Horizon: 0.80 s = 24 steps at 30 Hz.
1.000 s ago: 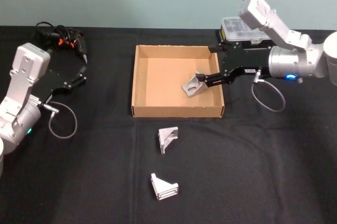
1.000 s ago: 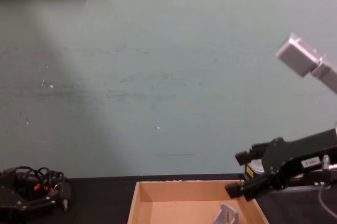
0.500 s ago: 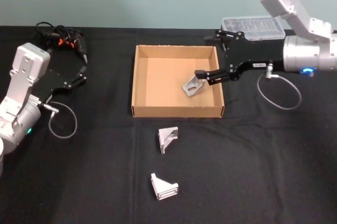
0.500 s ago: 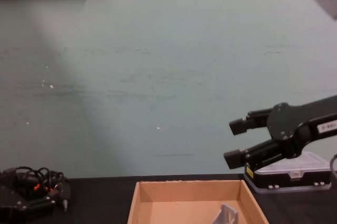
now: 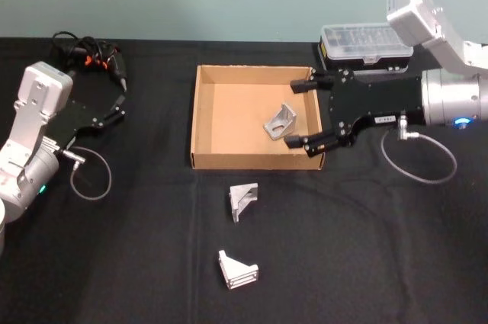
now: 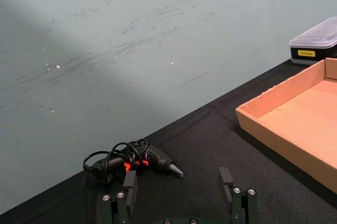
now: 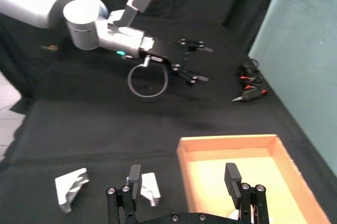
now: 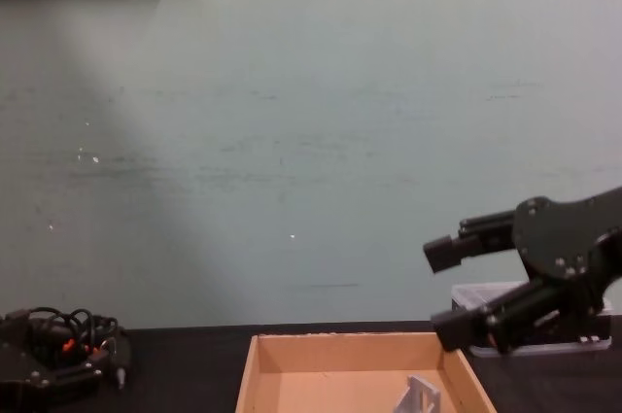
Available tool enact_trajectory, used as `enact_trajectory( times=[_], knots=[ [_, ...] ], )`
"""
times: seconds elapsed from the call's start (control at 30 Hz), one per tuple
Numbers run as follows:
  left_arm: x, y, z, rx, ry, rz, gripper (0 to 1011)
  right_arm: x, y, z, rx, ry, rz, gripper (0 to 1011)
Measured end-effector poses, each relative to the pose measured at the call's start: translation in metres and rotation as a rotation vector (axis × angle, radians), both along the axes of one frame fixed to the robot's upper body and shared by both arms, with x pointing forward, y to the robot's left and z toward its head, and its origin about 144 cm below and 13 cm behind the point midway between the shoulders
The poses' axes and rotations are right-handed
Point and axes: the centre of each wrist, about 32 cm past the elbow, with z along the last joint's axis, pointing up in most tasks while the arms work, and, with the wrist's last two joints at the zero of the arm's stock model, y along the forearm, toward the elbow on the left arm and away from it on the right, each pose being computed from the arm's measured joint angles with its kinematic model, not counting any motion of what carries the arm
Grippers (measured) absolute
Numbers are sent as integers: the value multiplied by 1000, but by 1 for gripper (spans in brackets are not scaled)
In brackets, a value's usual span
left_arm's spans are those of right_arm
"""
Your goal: Use one hand to pick up the angle iron from the table and place it into the box.
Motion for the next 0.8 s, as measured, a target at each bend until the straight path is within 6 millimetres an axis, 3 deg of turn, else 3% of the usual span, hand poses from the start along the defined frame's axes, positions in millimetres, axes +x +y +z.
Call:
enact_trajectory(
  times=[0.8],
  knots=[
    [0,0,0,0,0,0,1000,-31,42,-52,-97,149,172,1003]
  ],
)
